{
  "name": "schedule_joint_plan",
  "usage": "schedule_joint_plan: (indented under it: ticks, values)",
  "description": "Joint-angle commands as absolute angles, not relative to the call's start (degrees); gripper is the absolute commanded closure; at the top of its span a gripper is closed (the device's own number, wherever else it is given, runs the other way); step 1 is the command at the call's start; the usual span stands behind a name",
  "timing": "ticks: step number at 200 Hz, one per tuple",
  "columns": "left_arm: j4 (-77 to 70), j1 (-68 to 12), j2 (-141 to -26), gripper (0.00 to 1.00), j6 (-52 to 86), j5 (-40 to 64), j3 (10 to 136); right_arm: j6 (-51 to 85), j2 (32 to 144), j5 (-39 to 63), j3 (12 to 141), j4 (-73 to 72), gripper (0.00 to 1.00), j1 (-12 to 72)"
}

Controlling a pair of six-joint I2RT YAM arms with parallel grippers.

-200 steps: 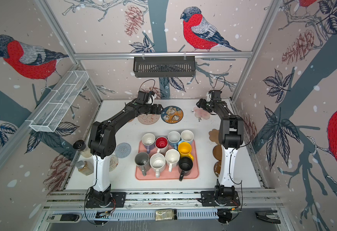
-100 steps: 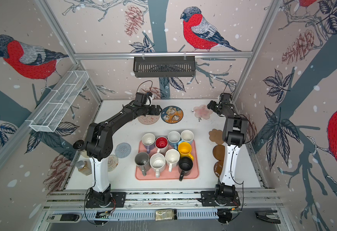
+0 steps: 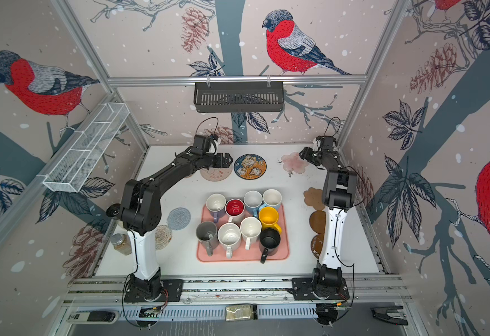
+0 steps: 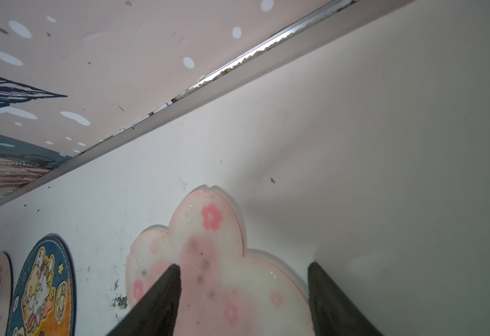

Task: Place cups on coasters
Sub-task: Move the coaster to the top-right of the table.

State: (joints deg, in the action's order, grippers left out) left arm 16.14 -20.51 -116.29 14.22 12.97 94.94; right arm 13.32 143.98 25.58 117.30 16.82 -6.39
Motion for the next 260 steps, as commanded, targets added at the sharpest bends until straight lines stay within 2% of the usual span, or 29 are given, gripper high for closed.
schedule_joint_plan:
  ticks: [1, 82, 143, 170, 234, 260]
  values:
    - [15.55, -20.14, -115.43, 0.03, 14.72, 12.12, 94.81, 11.34, 144.07, 26.33, 115.92, 19.91, 0.33, -5.12]
    - [15.77, -19.78, -113.43, 0.03, 14.94, 12.2, 94.29, 5.44, 141.31, 4.36, 111.74, 23.69, 0.43, 1.25]
    - [15.73, -19.78, -112.94, 0.03, 14.84, 11.77, 93.65, 5.46, 138.22, 1.46, 105.27, 21.85, 0.5, 4.02]
    - [15.3, -19.78, -112.42, 0.03, 15.02, 11.7, 92.78, 5.27, 135.59, -0.44, 100.11, 19.17, 0.5, 5.71]
    - [15.03, -19.78, -111.56, 0.03, 15.21, 11.6, 92.21, 3.96, 133.16, -2.48, 96.86, 19.16, 0.5, 8.52]
    - [15.03, -19.78, -111.19, 0.03, 15.25, 11.69, 92.12, 5.59, 132.42, -1.81, 97.39, 19.26, 0.43, 7.79]
